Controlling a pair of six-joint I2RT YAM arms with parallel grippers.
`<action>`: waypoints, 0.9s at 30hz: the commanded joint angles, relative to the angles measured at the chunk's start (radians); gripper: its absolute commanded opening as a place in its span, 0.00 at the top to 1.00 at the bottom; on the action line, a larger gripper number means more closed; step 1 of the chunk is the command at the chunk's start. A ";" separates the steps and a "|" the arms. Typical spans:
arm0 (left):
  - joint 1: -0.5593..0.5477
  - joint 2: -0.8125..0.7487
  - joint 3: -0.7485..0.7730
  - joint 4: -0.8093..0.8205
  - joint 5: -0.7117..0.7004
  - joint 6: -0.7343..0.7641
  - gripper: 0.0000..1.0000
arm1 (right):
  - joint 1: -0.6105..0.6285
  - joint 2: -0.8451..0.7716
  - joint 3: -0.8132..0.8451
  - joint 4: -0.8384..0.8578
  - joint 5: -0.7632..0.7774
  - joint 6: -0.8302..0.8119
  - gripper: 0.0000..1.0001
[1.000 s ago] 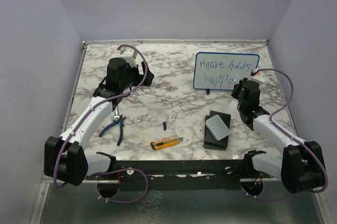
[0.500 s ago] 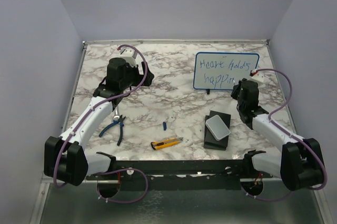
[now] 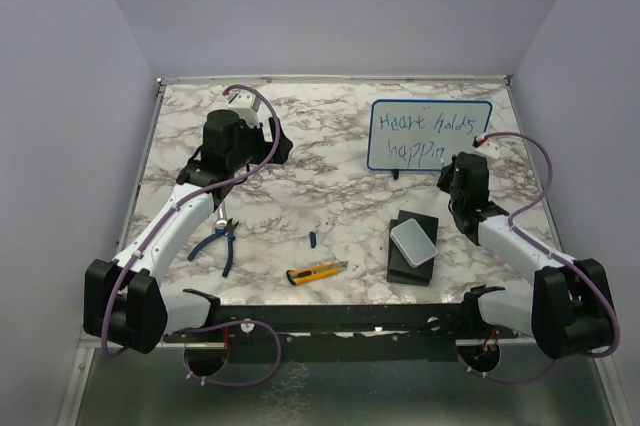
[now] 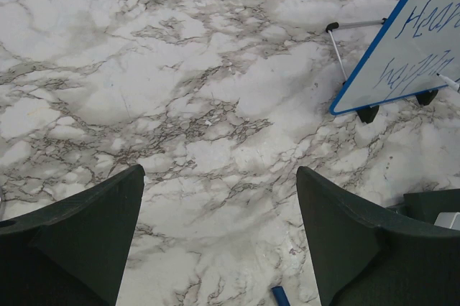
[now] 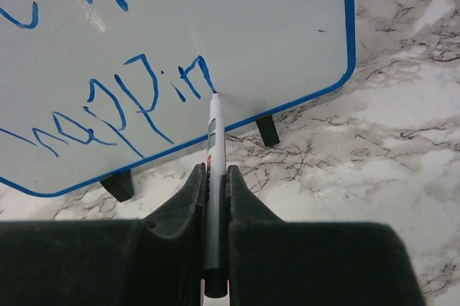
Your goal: Write a sentence on the whiteboard
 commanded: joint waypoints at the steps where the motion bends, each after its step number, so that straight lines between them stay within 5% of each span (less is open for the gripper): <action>1: 0.006 -0.025 -0.015 0.014 -0.005 0.001 0.13 | -0.007 0.013 0.003 -0.030 -0.009 0.022 1.00; 27: 0.005 -0.029 -0.017 0.015 -0.007 0.001 0.12 | -0.037 -0.091 0.043 -0.107 0.014 -0.004 1.00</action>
